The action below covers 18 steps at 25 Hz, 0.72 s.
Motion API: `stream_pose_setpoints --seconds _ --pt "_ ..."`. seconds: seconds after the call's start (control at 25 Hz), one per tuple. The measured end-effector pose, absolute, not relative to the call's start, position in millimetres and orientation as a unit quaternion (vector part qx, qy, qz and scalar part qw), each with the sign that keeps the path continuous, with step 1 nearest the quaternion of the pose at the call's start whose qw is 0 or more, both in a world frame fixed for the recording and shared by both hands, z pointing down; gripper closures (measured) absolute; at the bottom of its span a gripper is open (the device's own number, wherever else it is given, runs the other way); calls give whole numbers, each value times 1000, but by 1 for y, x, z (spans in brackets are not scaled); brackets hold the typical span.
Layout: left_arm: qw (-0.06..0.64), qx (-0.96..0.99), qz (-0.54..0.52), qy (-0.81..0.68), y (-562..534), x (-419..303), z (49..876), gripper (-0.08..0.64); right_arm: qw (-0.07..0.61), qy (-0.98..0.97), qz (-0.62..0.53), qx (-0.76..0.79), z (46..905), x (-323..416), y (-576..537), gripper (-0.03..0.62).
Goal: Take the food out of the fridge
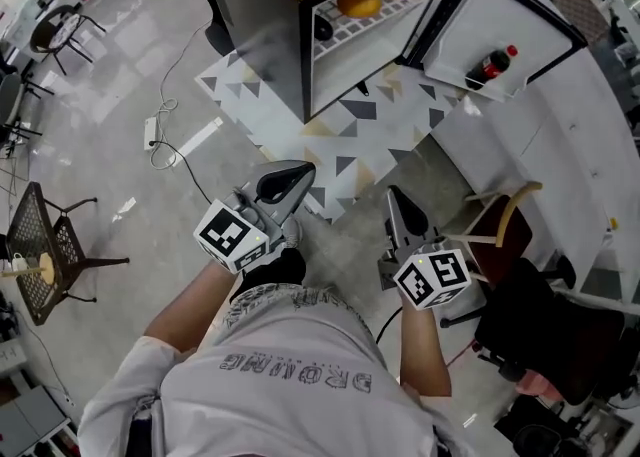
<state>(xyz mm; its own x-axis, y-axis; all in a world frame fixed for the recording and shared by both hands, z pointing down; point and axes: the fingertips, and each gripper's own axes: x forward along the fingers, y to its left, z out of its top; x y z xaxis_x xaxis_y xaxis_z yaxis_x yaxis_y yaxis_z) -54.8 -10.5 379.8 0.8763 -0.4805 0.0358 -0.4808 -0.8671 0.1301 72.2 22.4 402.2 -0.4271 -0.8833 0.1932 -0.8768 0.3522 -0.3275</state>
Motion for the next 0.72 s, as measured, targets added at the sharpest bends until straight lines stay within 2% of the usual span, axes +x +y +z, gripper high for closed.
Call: stream_pose_setpoints --seconds 0.72 --pt "58 978 7 -202 -113 -65 366 553 25 793 -186 -579 390 65 -89 591"
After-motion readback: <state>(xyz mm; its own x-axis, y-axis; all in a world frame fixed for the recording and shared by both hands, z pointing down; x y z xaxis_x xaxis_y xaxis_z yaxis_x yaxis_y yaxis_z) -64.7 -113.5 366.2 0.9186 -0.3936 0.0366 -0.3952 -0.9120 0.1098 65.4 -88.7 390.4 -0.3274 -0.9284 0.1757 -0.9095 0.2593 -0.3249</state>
